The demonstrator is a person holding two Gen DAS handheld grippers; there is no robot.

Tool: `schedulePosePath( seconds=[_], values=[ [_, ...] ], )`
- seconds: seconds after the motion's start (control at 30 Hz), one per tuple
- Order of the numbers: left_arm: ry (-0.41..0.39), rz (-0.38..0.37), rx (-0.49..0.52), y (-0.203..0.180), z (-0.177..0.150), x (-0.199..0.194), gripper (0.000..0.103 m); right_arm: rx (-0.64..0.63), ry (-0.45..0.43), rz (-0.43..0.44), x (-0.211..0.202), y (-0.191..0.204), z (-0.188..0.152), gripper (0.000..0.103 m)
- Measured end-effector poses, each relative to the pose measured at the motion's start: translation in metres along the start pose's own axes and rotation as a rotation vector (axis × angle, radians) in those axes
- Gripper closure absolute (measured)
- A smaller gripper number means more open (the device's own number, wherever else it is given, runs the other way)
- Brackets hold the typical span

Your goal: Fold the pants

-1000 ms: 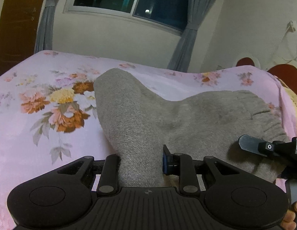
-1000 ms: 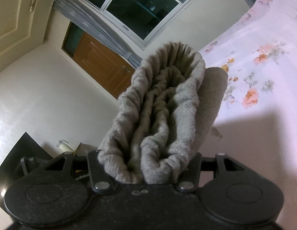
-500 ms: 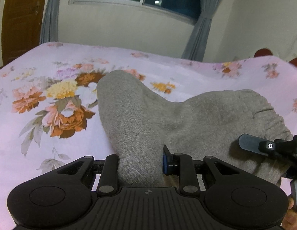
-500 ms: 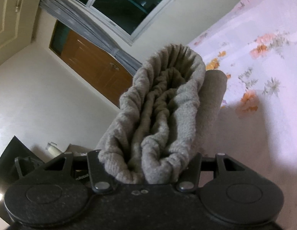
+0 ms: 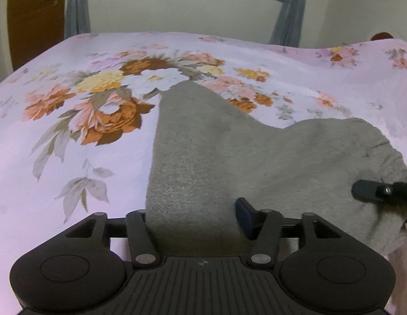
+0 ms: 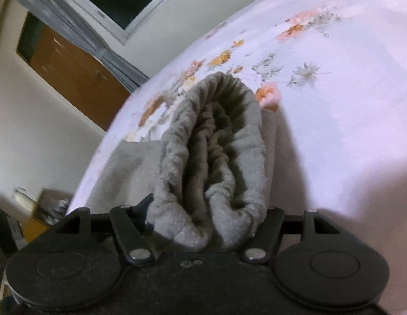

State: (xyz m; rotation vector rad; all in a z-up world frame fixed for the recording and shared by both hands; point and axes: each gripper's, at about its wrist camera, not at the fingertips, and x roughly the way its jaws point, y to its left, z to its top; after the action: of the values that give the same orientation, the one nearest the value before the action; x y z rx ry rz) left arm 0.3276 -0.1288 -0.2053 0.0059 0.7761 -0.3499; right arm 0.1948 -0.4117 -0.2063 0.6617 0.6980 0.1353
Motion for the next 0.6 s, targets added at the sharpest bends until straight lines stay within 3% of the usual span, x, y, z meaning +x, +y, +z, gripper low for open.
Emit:
schedulePosePath(
  seconds=[0.23, 0.3, 0.43, 0.53, 0.6],
  values=[
    [-0.03, 0.092, 0.012, 0.002, 0.002, -0.03, 0.045, -0.053, -0.045, -0.128, -0.025, 0.016, 0.001, 0.025],
    [-0.057, 0.084, 0.023, 0.002, 0.003, -0.044, 0.045, -0.06, -0.075, -0.153, -0.032, 0.017, 0.003, 0.024],
    [-0.101, 0.075, 0.083, -0.012, 0.004, -0.065, 0.045, -0.199, -0.153, -0.182, -0.051, 0.046, 0.006, 0.023],
    [-0.104, 0.059, 0.114, -0.027, 0.003, -0.072, 0.045, -0.311, -0.176, -0.201, -0.054, 0.074, 0.004, 0.035],
    [-0.086, 0.058, 0.121, -0.034, 0.0, -0.07, 0.045, -0.369, -0.159, -0.214, -0.048, 0.087, 0.0, 0.049]
  ],
)
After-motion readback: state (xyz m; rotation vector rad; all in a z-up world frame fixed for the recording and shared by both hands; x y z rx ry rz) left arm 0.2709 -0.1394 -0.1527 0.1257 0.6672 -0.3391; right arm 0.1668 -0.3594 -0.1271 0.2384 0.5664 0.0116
